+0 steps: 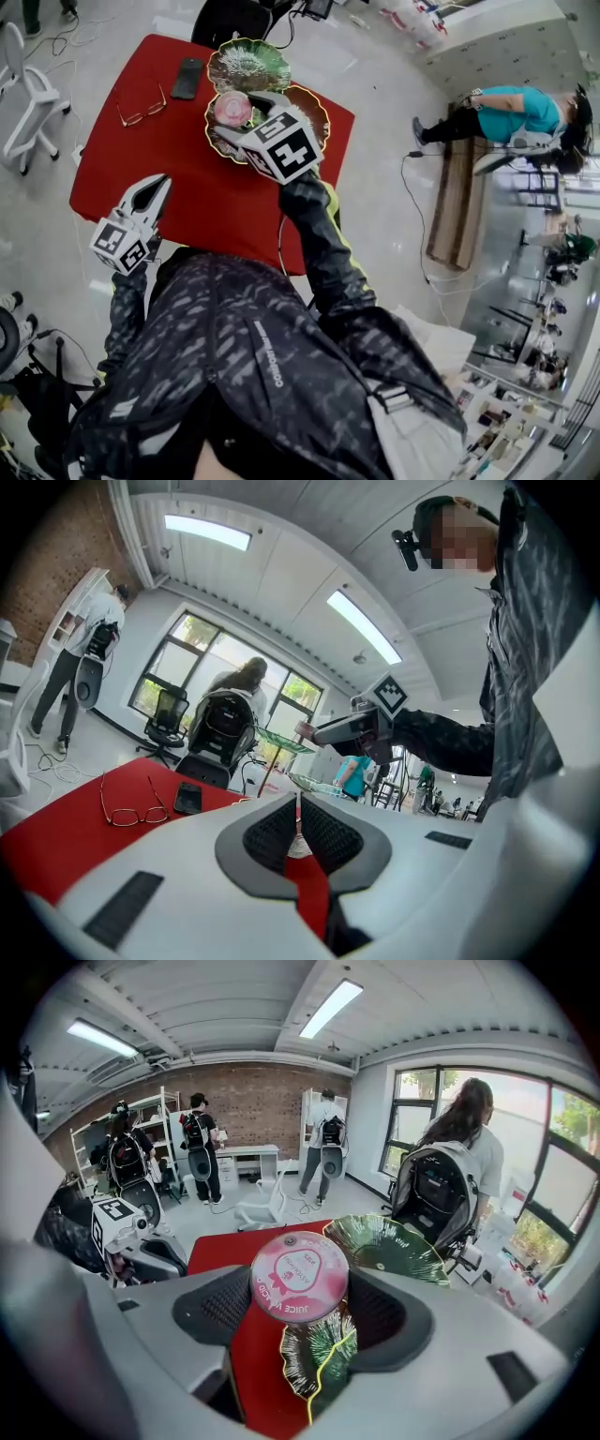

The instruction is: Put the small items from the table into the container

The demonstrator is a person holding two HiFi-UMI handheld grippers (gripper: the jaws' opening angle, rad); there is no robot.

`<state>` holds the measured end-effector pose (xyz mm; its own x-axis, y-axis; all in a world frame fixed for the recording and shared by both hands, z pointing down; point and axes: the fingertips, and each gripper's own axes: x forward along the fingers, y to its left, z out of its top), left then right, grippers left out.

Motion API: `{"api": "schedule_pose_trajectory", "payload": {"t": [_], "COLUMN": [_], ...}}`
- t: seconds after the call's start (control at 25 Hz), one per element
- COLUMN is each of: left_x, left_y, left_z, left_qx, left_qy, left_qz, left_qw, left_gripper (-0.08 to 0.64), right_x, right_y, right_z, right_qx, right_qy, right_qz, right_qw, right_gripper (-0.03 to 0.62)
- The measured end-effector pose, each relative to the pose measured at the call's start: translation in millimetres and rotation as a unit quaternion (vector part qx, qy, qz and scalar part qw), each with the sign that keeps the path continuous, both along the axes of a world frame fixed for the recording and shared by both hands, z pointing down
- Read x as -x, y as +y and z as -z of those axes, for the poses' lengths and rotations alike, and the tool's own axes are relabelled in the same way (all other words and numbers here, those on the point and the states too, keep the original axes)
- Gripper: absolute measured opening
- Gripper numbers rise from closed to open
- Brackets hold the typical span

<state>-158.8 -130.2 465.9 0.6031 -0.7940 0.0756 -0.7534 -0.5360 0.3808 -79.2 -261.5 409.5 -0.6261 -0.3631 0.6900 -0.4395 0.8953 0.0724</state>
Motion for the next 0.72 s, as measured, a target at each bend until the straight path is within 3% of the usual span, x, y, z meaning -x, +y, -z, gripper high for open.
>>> {"api": "schedule_pose_trajectory", "payload": {"t": [0.32, 0.72], "left_x": [-7, 27], "left_y": [-6, 19], "left_z": [5, -6], "left_qx": [-0.002, 0.025], "left_qy": [-0.001, -0.008], "left_qz": [0.009, 0.067], "left_qw": [1.0000, 0.9974], "left_gripper": [0.018, 0.018], "right_x": [-29, -23], "right_y": [-38, -84], "right_z": [14, 8], "right_qx": [-0.014, -0.014], "right_qy": [0.012, 0.024], "right_qz": [-0.018, -0.027], "right_qw": [1.000, 0.999], "right_gripper": [0.310, 0.310]}}
